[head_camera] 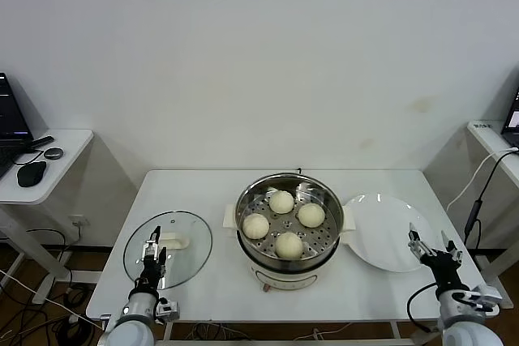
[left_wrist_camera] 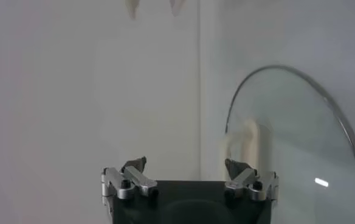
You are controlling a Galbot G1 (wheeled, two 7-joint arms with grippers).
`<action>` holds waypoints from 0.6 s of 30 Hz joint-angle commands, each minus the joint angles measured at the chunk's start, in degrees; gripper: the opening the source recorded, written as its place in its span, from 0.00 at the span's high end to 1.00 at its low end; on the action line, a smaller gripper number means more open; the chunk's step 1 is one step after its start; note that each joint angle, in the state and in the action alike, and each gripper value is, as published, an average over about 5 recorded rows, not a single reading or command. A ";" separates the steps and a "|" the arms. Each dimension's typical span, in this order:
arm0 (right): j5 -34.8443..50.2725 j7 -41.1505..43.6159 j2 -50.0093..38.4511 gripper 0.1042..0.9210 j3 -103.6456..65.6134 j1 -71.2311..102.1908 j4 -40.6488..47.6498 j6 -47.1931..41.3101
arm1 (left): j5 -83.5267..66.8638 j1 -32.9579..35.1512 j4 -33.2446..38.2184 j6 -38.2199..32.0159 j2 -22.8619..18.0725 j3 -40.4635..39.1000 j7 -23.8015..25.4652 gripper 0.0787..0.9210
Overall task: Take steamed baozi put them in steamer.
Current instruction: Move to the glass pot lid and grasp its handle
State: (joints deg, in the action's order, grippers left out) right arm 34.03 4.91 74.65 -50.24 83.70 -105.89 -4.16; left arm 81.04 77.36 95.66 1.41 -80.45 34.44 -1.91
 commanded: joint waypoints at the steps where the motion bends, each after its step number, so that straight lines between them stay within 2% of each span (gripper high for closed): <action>1: -0.32 -0.17 0.39 0.12 -0.46 0.71 0.21 0.24 | -1.40 -5.32 -6.94 0.81 0.30 0.53 -0.75 0.12; 18: -0.92 -0.26 1.60 0.12 -0.64 1.47 0.33 0.87 | -1.96 -6.98 -10.17 0.66 1.40 0.43 -3.82 0.12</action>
State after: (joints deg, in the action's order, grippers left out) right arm 33.18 4.65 75.94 -50.82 84.96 -105.81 -3.41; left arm 79.56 72.14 87.86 1.90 -79.58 34.88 -4.11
